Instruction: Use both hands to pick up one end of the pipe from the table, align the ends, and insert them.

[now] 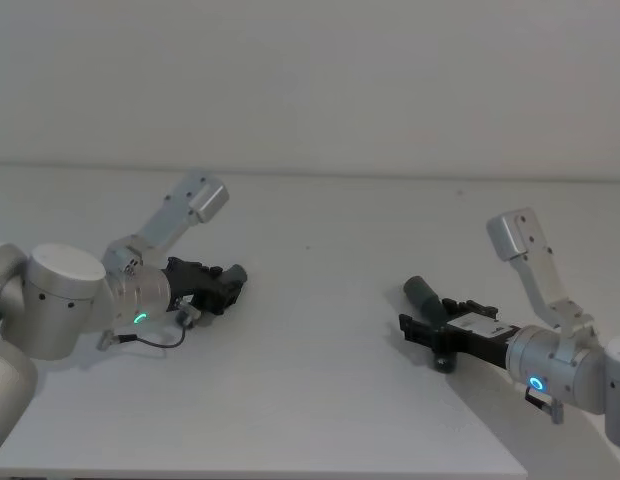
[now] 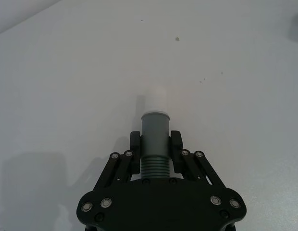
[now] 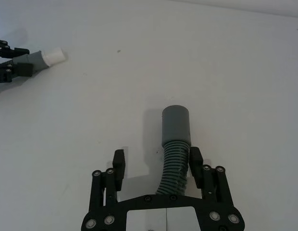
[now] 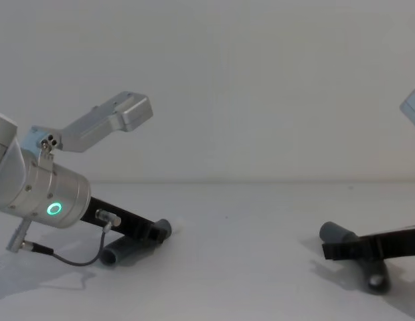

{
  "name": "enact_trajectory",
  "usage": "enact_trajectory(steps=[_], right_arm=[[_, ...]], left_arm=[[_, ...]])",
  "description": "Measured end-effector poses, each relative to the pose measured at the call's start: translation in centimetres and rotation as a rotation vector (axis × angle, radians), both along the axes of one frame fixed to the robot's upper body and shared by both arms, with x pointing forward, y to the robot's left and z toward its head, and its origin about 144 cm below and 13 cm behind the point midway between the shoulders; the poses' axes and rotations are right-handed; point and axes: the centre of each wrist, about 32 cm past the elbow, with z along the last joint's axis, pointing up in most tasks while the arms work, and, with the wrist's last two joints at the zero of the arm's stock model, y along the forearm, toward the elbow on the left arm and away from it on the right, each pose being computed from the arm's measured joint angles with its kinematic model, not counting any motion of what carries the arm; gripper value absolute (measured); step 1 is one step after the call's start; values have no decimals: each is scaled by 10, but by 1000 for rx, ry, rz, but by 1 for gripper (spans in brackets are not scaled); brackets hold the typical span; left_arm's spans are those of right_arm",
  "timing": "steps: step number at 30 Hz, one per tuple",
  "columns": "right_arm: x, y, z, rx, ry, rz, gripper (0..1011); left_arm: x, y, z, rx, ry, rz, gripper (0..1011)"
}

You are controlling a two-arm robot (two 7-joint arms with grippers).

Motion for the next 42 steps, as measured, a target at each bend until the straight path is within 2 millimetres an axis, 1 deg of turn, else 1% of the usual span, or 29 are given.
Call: enact_trajectory(steps=[3,4,7,8,10,11,15,17,18,35,42], right_arm=[[0,0,0,0,0,0,751],[0,0,0,-1,0,0,694],[0,0,0,-1,0,0,634],[0,0,0,-1,0,0,573],[0,0,0,-1,0,0,542],[0,0,0,-1,0,0,471],[0,0,0,-1,0,0,330],[0,0,0,-1,0,0,315],[0,0,0,-1,0,0,266],[0,0,0,1,-1,-1,256],[-1,0,-1,36,-26,-4,256]], left_arm=[[0,0,0,0,0,0,355],[0,0,0,0,0,0,355],[0,0,0,0,0,0,355],[0,0,0,0,0,0,355],[0,0,0,0,0,0,355],[0,0,0,0,0,0,355],[0,0,0,0,0,0,355],[0,0,0,0,0,0,355],[0,0,0,0,0,0,355],[0,0,0,0,0,0,355],[0,1,0,5,-11,-14,355]])
